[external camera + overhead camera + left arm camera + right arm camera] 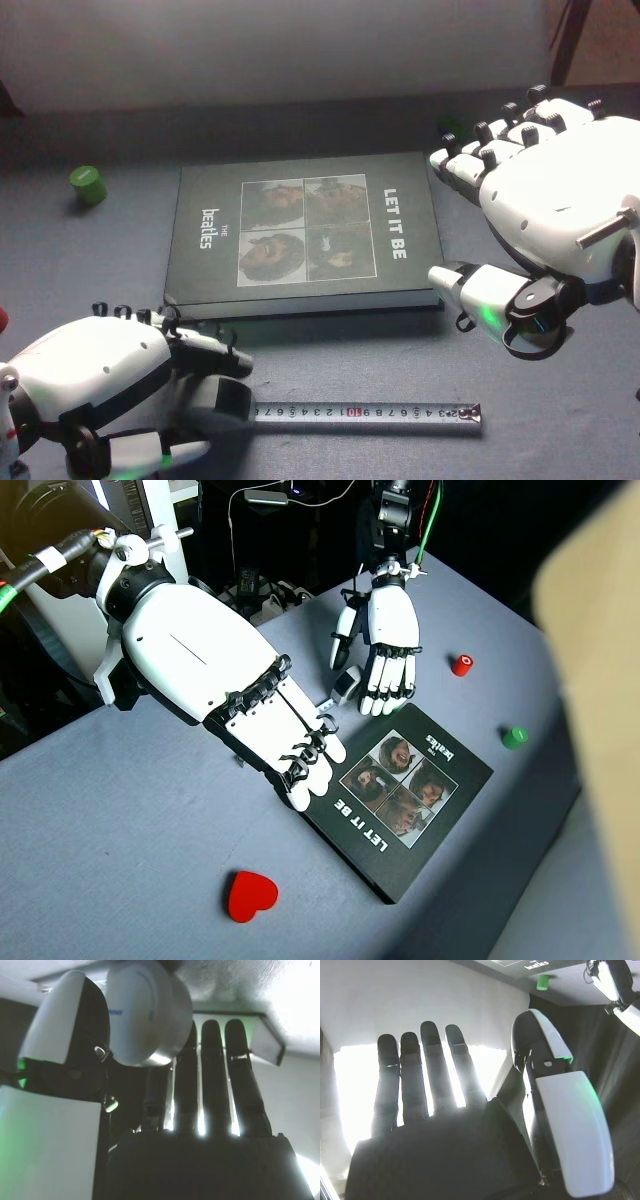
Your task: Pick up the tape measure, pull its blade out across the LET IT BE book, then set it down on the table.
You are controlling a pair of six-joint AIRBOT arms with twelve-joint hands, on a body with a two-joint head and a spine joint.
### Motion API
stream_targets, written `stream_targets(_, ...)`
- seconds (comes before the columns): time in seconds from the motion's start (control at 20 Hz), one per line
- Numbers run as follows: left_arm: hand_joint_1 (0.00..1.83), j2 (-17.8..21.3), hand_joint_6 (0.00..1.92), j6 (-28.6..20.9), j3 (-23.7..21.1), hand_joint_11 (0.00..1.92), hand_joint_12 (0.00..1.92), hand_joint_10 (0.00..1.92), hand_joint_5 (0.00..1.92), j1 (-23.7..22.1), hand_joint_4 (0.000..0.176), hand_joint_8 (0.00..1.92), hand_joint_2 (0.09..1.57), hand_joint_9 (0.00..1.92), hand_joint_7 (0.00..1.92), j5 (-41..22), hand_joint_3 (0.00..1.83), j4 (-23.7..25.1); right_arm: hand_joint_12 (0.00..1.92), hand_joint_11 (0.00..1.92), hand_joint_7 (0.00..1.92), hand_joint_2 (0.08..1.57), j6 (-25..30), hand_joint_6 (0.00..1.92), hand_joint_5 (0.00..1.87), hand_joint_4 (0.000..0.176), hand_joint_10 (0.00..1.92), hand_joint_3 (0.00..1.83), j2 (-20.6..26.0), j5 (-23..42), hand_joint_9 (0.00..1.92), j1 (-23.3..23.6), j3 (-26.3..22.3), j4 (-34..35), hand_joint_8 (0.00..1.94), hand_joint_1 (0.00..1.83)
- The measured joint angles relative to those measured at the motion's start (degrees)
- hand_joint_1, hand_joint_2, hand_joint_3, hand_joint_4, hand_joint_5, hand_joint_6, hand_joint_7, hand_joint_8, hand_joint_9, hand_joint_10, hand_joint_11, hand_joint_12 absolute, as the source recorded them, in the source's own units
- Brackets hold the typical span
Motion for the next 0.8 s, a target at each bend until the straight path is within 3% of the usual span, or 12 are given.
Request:
stream_targets(0.05,1.46,0.0,0.93,0.44,0.0,0.84,1.32,0.93,0.9,-0.59,0.0,0.62,1.09,1.01,1.08,-0.07,0.0,0.46,0.67,0.0,0.28,1.32,0.0,0.01,0.23,0.0,0.01,0.0,0.0,-0.04,0.2,0.0,-0.09,-0.02,0.01,0.21)
stream_targets(0.1,1.4,0.0,0.91,0.92,-0.02,0.91,1.03,1.0,0.96,-1.14,0.0,0.58,1.07,1.05,1.15,-0.11,0.0,0.66,0.67,0.0,0.29,1.32,0.04,0.01,0.23,0.0,0.01,0.0,0.0,0.04,0.21,0.0,-0.13,-0.02,0.01,0.21)
stream_targets(0.2,1.39,-0.04,0.83,1.05,-0.22,1.04,0.81,0.98,1.01,-1.11,0.0,0.49,1.05,1.08,1.22,0.09,0.0,0.55,0.65,0.0,0.3,1.32,0.07,0.0,0.21,0.0,0.01,0.0,-0.11,0.04,0.21,0.0,-0.2,-0.15,0.0,0.21)
stream_targets(0.5,1.39,0.48,0.86,1.25,-1.42,1.04,0.77,1.0,0.98,-3.61,0.0,0.51,1.05,1.08,1.21,1.42,0.0,-1.01,0.65,0.0,0.3,1.31,0.15,0.0,0.24,0.0,0.01,0.0,-0.11,0.13,0.21,0.0,-0.24,-0.37,0.0,0.22)
stream_targets(0.7,1.39,2.78,0.87,1.29,-0.87,1.07,0.77,0.98,0.96,-9.29,0.0,0.51,1.05,1.1,1.2,2.21,0.0,-4.7,0.62,0.0,0.26,1.31,1.01,0.0,0.21,0.0,0.0,0.0,-0.11,0.13,0.18,0.0,-0.24,-0.37,0.0,0.23)
stream_targets(0.8,1.39,5.55,0.86,1.29,-0.79,1.09,0.75,0.97,0.95,-14.4,0.0,0.51,1.05,1.11,1.21,7.56,0.0,-4.74,0.61,0.0,0.27,1.31,-0.46,0.0,0.22,0.0,0.0,0.0,-0.11,0.11,0.19,0.04,-0.33,-0.39,0.0,0.23)
